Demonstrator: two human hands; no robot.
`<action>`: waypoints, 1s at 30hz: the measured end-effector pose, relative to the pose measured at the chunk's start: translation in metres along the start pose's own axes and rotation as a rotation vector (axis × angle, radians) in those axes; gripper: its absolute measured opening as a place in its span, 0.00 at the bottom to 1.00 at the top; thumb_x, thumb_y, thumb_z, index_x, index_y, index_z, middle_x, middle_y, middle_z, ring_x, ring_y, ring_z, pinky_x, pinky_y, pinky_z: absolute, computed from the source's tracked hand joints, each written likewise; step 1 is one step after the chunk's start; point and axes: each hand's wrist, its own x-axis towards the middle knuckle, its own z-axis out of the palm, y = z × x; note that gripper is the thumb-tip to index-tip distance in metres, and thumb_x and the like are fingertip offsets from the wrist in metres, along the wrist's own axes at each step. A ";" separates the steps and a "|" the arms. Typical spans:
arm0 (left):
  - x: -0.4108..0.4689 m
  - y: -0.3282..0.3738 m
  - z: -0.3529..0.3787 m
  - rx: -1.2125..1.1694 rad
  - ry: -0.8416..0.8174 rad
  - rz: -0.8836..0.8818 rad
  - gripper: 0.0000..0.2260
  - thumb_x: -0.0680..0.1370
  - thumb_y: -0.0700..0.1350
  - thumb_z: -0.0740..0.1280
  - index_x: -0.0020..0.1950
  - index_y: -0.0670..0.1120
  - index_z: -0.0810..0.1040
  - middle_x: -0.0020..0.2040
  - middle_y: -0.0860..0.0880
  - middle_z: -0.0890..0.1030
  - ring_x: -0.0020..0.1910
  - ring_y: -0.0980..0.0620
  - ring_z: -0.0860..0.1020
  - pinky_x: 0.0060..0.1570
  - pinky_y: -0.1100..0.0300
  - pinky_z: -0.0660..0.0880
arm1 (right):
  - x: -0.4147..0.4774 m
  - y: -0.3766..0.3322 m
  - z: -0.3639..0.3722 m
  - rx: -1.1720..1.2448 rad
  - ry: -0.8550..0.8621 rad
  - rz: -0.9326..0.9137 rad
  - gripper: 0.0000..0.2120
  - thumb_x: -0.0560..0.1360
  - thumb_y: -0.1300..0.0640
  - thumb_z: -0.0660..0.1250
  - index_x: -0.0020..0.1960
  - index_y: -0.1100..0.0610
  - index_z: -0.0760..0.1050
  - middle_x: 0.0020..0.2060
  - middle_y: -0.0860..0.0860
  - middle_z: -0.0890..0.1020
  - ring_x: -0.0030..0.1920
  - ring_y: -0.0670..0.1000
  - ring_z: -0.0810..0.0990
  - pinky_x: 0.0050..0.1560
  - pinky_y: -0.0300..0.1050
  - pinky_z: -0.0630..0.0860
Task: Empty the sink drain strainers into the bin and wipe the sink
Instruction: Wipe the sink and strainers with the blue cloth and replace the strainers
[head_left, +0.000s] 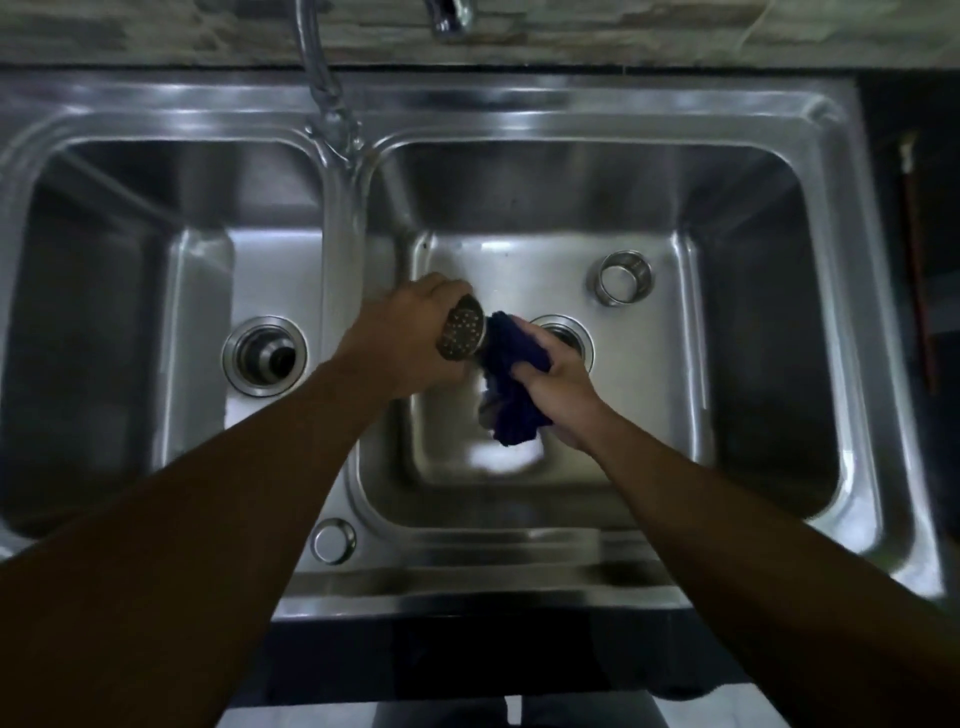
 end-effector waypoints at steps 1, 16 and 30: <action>0.000 0.005 0.001 -0.046 -0.043 0.011 0.32 0.64 0.54 0.76 0.66 0.48 0.74 0.62 0.47 0.78 0.57 0.45 0.78 0.58 0.48 0.76 | 0.002 -0.006 0.006 0.156 -0.032 0.058 0.30 0.76 0.75 0.60 0.71 0.50 0.74 0.63 0.59 0.81 0.61 0.60 0.81 0.59 0.55 0.81; 0.003 0.014 0.005 -0.163 -0.105 0.049 0.31 0.63 0.47 0.81 0.64 0.50 0.77 0.56 0.51 0.81 0.53 0.52 0.79 0.54 0.54 0.79 | -0.006 0.007 -0.019 0.655 -0.309 0.300 0.21 0.72 0.69 0.63 0.62 0.56 0.79 0.52 0.60 0.84 0.49 0.58 0.85 0.48 0.51 0.82; 0.032 -0.018 0.019 -0.017 -0.174 -0.052 0.29 0.64 0.44 0.80 0.64 0.49 0.77 0.59 0.49 0.77 0.57 0.48 0.77 0.54 0.58 0.72 | -0.005 0.016 -0.061 0.422 -0.268 0.237 0.27 0.68 0.68 0.64 0.66 0.55 0.78 0.55 0.66 0.82 0.53 0.66 0.81 0.55 0.65 0.77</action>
